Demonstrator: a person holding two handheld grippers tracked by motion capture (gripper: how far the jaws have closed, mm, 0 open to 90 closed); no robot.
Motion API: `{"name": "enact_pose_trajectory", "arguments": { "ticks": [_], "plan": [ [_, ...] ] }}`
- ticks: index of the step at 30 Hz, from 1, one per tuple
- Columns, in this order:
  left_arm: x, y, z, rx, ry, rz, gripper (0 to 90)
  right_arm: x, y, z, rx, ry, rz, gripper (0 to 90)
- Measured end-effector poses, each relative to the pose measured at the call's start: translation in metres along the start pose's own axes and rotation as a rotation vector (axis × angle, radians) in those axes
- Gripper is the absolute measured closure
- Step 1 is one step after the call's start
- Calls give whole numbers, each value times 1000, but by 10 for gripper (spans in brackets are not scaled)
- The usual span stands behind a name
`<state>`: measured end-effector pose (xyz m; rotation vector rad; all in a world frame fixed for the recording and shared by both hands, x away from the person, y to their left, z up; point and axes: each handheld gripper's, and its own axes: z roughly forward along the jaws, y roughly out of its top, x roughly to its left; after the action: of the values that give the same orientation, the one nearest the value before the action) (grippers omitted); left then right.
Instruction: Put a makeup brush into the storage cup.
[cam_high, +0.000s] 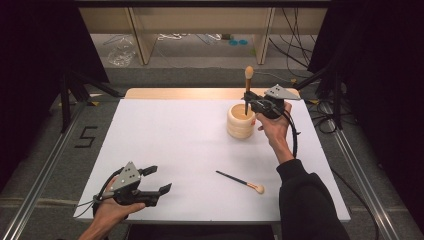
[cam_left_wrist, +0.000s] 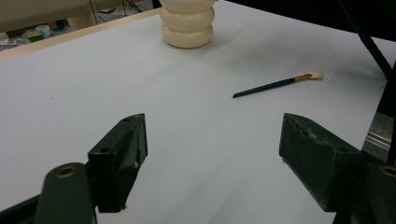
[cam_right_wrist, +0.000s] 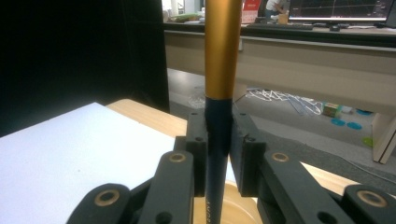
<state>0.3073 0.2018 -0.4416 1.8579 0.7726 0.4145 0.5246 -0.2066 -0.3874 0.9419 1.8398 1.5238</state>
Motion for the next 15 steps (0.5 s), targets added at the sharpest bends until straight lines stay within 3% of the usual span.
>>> {"name": "enact_pose_trajectory", "arguments": {
  "ticks": [15],
  "plan": [
    [0, 0, 1, -3, -9, 1, 236, -2, -13, 7, 46, 5, 16, 797]
  ]
}}
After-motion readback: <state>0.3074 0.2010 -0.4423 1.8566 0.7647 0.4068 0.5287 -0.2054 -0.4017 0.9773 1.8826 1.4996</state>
